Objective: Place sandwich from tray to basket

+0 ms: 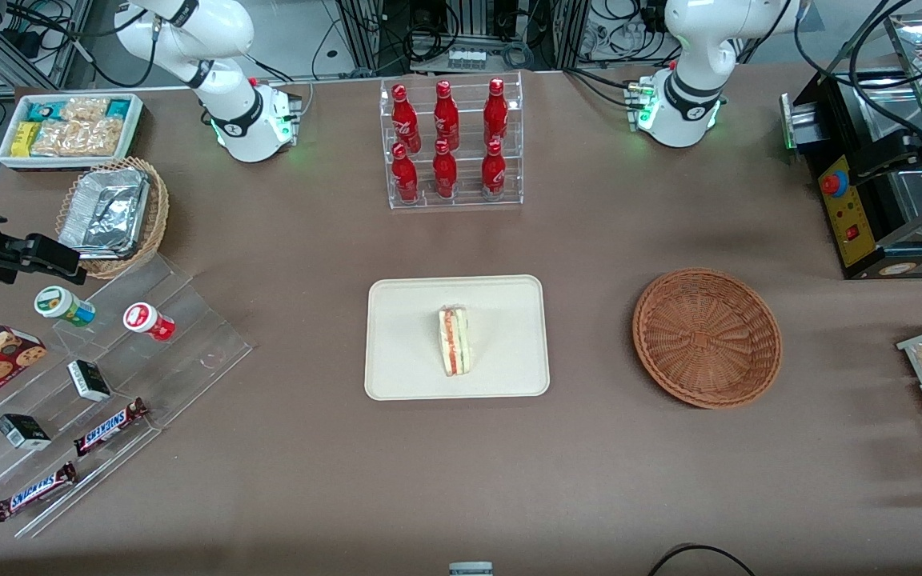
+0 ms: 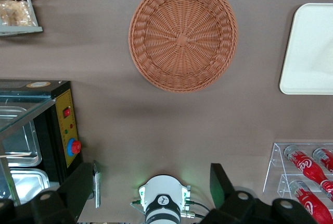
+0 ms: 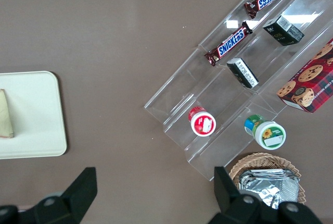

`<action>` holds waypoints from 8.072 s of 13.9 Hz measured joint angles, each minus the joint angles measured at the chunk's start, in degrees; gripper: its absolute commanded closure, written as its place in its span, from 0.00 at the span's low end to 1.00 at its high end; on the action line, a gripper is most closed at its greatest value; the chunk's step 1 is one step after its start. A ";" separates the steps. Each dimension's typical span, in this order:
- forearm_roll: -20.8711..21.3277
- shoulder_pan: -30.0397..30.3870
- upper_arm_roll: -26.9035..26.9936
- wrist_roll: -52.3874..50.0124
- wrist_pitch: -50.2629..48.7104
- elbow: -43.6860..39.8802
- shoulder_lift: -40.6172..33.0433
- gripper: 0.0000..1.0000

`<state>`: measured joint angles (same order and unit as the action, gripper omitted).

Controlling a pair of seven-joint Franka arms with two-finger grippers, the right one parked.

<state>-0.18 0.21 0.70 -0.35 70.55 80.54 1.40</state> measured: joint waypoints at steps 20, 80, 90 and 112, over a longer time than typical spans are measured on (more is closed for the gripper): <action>-0.20 -18.36 -15.92 -43.06 25.58 1.09 18.26 0.01; 16.74 4.59 -14.17 -64.24 57.37 38.05 16.22 1.00; 19.35 4.43 -14.61 -65.87 57.50 37.55 16.22 0.00; 3.39 5.20 -6.19 -8.08 9.38 7.90 1.71 0.00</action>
<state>3.21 5.41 -5.50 -8.43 79.93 88.44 3.11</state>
